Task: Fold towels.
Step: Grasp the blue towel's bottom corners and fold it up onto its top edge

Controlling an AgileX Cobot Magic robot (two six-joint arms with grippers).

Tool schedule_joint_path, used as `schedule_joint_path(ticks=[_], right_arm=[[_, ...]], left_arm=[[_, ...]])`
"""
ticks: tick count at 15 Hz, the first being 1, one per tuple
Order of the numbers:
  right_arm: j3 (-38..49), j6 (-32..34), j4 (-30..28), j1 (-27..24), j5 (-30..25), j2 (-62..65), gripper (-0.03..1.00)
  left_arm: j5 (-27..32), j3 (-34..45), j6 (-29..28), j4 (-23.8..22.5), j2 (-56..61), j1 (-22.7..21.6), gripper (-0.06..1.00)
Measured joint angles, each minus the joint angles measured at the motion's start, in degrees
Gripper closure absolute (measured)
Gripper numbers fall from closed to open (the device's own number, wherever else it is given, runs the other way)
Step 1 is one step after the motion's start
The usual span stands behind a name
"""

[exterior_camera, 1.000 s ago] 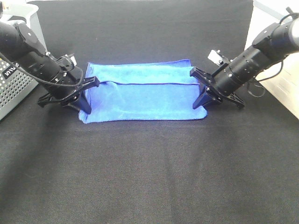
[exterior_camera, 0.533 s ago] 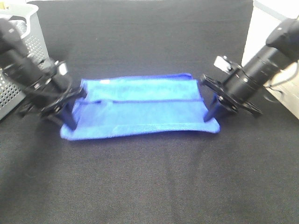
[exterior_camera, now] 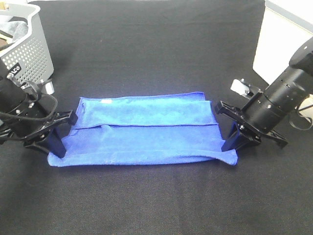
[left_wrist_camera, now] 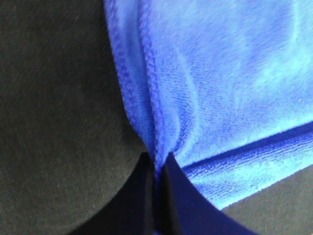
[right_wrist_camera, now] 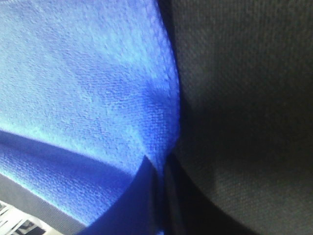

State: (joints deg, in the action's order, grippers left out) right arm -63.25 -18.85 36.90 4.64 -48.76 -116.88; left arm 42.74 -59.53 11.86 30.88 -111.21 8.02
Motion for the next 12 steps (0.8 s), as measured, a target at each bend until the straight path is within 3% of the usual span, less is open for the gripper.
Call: schedule_joint_path(ticks=[8, 12], right_arm=[[-24.5, 0.0, -0.6, 0.0, -0.3, -6.9, 0.97], [-30.1, 0.0, -0.6, 0.0, -0.1, -12.1, 0.97]], left_arm=[[-4.1, -18.8, -2.4, -0.5, -6.4, 0.0, 0.94], [-5.7, -24.9, -2.5, -0.9, -12.3, 0.0, 0.94]])
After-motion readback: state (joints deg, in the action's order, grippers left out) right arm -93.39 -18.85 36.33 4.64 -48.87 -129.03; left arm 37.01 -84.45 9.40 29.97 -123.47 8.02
